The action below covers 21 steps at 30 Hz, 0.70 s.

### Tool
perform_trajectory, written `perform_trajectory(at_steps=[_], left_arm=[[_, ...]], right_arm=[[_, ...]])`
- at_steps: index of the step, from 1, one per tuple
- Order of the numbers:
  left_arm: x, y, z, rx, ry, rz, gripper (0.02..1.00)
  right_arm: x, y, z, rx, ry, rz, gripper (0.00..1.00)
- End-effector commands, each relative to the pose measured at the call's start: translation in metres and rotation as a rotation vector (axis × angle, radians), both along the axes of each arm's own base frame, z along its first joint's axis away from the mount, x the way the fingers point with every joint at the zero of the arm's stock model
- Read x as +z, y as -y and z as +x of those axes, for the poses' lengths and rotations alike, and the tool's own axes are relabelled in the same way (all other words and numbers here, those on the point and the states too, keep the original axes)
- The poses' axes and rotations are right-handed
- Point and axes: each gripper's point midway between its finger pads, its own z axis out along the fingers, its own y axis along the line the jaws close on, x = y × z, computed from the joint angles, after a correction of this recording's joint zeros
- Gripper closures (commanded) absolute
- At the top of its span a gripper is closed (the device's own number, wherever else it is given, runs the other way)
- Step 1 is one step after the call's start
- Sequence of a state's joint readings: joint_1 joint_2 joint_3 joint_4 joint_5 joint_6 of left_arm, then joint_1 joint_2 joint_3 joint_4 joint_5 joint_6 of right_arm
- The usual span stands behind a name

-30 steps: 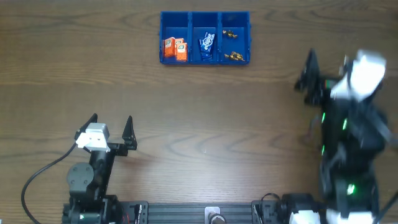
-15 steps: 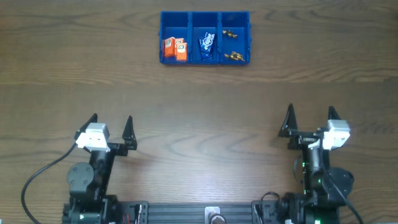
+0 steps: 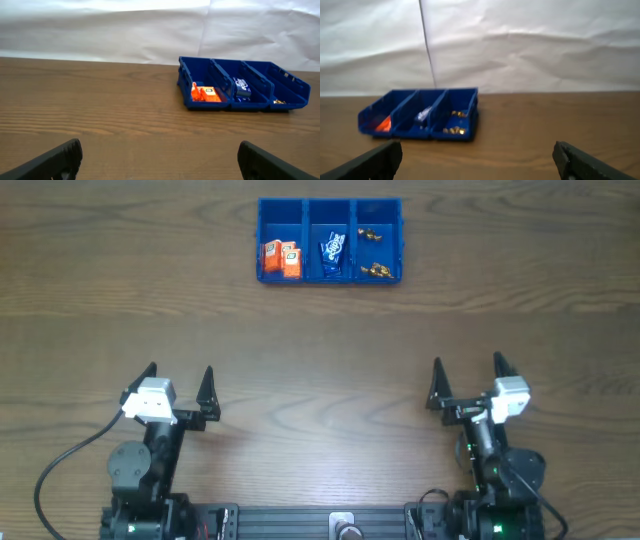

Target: Sort Candies Into Trays

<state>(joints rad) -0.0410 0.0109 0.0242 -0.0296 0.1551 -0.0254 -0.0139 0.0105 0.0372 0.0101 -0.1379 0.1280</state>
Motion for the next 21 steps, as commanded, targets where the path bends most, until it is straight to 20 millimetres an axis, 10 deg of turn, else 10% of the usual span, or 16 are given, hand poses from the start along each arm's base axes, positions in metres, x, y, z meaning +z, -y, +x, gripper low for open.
perform_trajectory(at_steps=[1, 21], left_arm=[[-0.016, 0.002, -0.001, -0.016, -0.047, 0.003, 0.020], [-0.016, 0.002, -0.001, -0.016, -0.047, 0.003, 0.020]], right_arm=[[-0.019, -0.003, 0.001, 0.016, -0.045, -0.002, 0.001], [-0.033, -0.002, 0.001, 0.006, -0.102, -0.014, 0.001]])
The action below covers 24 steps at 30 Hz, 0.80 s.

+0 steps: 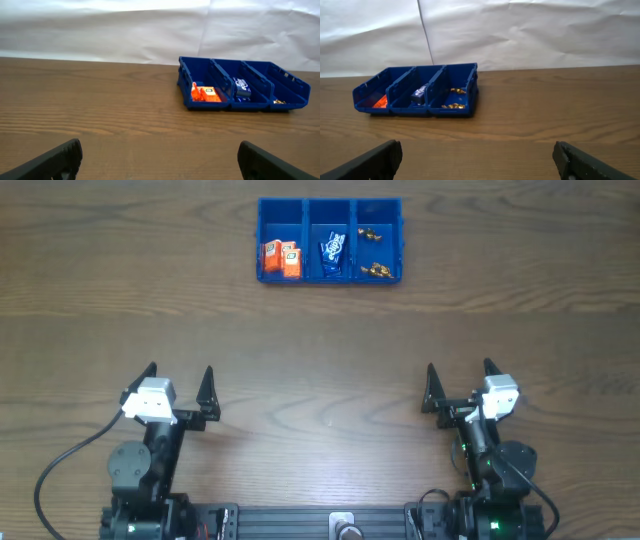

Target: Sort Candies Into Trays

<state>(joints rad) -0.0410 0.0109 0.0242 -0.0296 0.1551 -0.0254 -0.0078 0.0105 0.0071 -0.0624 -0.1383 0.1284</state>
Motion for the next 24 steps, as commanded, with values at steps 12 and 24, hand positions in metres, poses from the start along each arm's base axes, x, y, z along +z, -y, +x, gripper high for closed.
perform_trajectory(at_steps=[12, 24], left_arm=[[-0.0163, 0.0023, -0.0010, -0.016, -0.047, 0.003, 0.020], [-0.0163, 0.0023, -0.0010, -0.016, -0.047, 0.003, 0.020]], right_arm=[[-0.0003, -0.0002, -0.0005, 0.003, 0.009, -0.078, 0.001], [-0.0003, -0.0002, -0.0005, 0.003, 0.009, -0.078, 0.003]])
